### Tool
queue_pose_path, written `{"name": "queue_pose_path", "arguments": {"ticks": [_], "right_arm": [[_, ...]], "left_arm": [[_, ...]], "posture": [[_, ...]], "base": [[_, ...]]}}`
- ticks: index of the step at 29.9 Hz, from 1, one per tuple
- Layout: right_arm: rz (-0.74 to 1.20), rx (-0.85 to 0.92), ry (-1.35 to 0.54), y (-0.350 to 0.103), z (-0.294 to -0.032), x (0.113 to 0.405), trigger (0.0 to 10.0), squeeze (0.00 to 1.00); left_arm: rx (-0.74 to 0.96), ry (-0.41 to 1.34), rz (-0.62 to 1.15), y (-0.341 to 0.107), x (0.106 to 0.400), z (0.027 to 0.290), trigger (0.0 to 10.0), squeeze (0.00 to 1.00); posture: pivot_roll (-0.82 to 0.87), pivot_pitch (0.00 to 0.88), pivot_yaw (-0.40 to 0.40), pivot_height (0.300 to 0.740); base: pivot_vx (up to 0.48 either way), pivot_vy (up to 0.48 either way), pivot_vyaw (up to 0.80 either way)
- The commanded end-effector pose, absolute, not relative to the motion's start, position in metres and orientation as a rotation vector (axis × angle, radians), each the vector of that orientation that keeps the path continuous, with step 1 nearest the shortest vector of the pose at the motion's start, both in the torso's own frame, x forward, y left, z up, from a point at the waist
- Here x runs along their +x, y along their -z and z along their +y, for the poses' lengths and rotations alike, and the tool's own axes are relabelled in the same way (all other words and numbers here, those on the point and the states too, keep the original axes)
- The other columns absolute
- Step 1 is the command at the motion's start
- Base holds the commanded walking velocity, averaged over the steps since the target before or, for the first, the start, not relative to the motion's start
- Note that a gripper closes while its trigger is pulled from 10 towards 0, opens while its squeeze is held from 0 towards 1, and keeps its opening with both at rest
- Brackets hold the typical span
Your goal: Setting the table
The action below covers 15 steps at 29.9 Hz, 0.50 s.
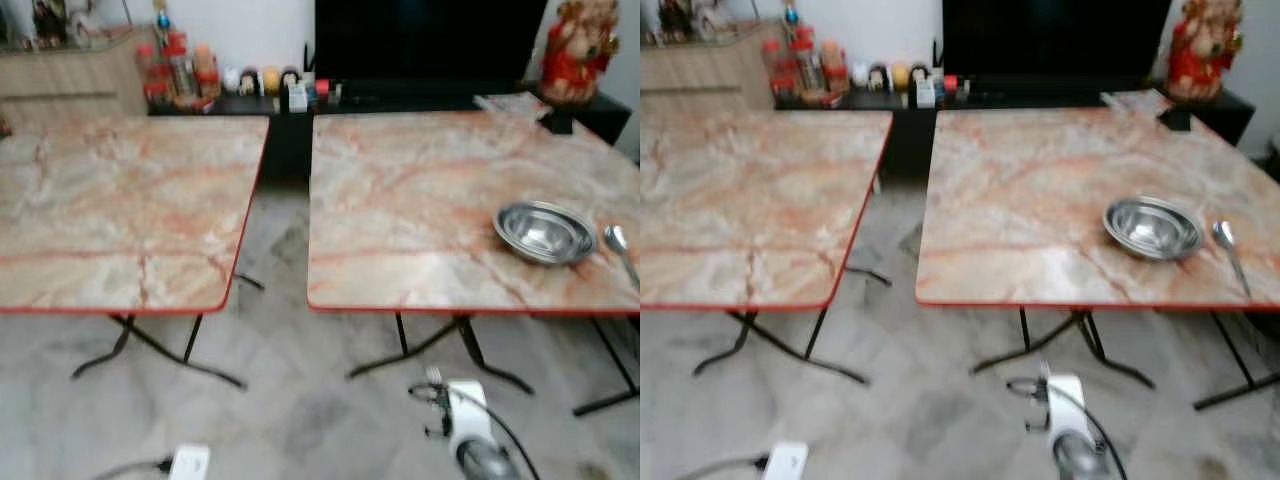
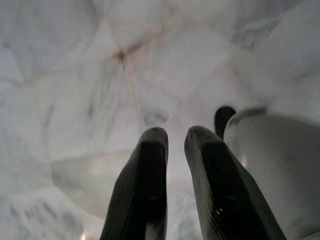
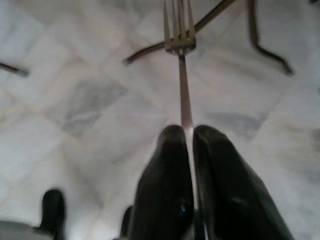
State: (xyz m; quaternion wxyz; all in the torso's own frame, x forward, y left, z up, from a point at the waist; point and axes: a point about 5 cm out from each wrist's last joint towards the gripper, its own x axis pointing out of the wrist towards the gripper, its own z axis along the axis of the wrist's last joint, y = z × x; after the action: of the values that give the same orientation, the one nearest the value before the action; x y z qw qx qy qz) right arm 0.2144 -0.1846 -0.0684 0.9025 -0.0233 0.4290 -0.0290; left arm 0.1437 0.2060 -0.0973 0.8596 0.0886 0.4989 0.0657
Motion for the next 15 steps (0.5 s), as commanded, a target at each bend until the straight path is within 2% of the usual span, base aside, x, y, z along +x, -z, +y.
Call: {"name": "queue_pose_path", "arguments": {"ticks": [1, 10, 15], "right_arm": [[0.901, -0.046, 0.080, 0.0690, -0.1899, 0.2125, 10.0, 0.00], [0.912, -0.049, 0.068, 0.0710, -0.1882, 0.2094, 10.0, 0.00], [0.911, -0.048, 0.072, 0.0713, -0.1887, 0.2087, 10.0, 0.00]], "left_arm": [[0.186, -0.127, 1.049, 0.0975, 0.1453, 0.2026, 10.0, 0.00], [0.184, -0.123, 1.050, 0.0975, 0.1456, 0.2018, 10.0, 0.00], [0.184, -0.123, 1.049, 0.0974, 0.1459, 0.2017, 10.0, 0.00]], "posture": [[0.00, 0.000, 0.001, 0.732], [0.00, 0.000, 0.001, 0.732], [0.00, 0.000, 0.000, 0.732]], "base": [[0.337, -0.337, -0.51], [0.334, -0.341, -0.66], [0.332, -0.343, 0.00]]}}
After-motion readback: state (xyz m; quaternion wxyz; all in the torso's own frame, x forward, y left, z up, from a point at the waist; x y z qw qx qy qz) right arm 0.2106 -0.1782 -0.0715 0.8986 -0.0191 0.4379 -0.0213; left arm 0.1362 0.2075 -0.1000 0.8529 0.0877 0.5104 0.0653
